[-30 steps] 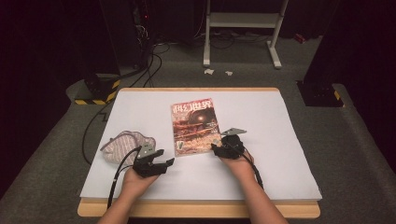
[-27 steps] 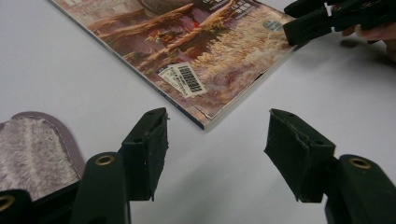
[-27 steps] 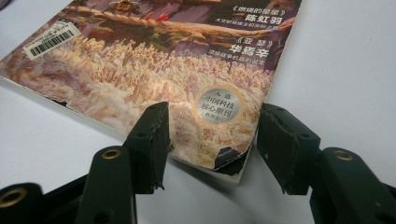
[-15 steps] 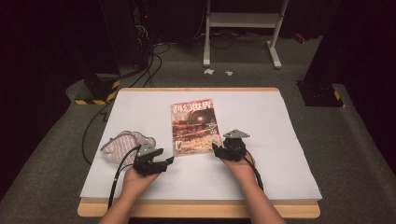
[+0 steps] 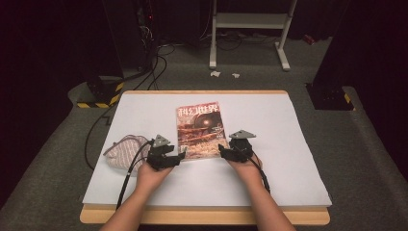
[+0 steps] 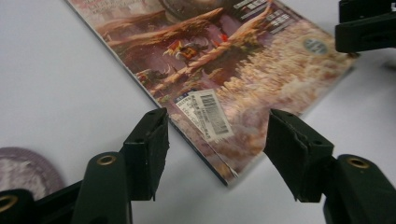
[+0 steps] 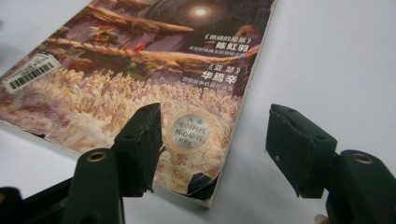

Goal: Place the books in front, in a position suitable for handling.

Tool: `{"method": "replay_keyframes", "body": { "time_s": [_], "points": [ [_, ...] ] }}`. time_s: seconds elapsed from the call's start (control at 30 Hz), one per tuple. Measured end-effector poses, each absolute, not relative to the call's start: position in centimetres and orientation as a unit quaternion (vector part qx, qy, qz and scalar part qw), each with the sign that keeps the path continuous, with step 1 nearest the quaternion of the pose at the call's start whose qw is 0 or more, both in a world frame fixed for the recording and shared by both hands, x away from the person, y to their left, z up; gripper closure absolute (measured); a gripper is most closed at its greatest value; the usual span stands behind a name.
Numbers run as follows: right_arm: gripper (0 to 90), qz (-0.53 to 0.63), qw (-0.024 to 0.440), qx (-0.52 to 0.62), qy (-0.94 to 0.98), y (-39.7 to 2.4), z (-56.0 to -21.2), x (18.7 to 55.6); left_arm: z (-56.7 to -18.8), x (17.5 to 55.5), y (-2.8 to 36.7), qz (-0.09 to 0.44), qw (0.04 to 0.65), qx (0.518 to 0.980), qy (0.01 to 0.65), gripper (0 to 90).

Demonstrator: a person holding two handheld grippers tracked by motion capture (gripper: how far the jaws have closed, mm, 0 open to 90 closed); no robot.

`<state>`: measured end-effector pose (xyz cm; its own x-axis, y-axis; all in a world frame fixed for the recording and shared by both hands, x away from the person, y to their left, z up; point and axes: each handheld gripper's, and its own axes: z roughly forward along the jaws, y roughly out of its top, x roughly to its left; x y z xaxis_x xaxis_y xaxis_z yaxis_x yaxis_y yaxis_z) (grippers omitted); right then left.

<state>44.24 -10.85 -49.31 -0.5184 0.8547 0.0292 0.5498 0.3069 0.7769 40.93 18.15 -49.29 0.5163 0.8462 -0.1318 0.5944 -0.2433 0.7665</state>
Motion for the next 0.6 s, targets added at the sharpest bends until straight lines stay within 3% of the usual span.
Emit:
{"method": "replay_keyframes", "body": {
  "time_s": [0.6],
  "points": [
    [42.4,0.380,0.159,0.467,0.783,-9.9,-50.5,45.1,-50.2,42.3,16.9,0.147,0.384,0.774,0.481,40.2]
  ]
}}
